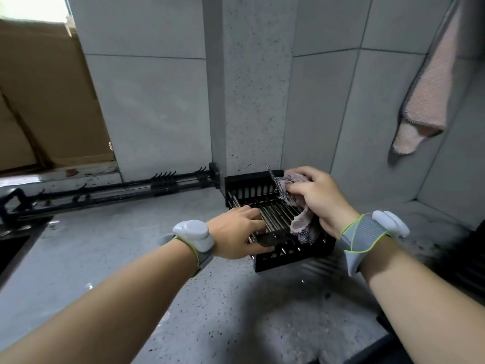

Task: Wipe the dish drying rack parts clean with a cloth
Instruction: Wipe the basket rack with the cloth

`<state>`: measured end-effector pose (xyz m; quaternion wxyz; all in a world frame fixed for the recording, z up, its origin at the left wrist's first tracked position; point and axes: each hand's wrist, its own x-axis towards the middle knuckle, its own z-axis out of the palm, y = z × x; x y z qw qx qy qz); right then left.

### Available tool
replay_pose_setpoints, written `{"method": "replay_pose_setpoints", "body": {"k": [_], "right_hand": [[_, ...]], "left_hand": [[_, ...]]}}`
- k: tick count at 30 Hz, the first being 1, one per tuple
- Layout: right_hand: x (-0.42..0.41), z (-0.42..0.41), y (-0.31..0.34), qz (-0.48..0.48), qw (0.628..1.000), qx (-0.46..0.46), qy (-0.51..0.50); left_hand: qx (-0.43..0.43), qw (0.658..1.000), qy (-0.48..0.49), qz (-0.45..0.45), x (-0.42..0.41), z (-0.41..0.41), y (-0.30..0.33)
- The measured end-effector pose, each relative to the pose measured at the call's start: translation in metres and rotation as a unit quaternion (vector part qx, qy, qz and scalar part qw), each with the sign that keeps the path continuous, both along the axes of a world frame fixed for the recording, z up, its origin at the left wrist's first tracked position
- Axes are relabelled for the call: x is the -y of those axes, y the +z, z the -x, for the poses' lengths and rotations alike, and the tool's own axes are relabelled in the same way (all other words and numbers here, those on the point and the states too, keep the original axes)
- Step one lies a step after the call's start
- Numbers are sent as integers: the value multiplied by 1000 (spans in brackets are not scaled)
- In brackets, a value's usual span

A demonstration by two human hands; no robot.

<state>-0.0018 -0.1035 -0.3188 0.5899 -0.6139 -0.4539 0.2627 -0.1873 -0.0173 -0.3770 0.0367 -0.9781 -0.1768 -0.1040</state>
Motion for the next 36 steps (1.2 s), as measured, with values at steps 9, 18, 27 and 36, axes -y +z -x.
{"method": "replay_pose_setpoints", "body": {"k": [9,18,27,36], "right_hand": [[-1,68,9,-8,998,11,69],[18,188,19,-24,984,33,174],[26,257,-10,-30,980,35,191],[44,291,-11,-53,972,169,152]], "left_hand": [[-21,997,4,-77,18,117,-2],[-8,992,106,-74,54,266,-6],[66,980,183,-39,86,355,-20],[223,937,258,76,104,362,-50]]}}
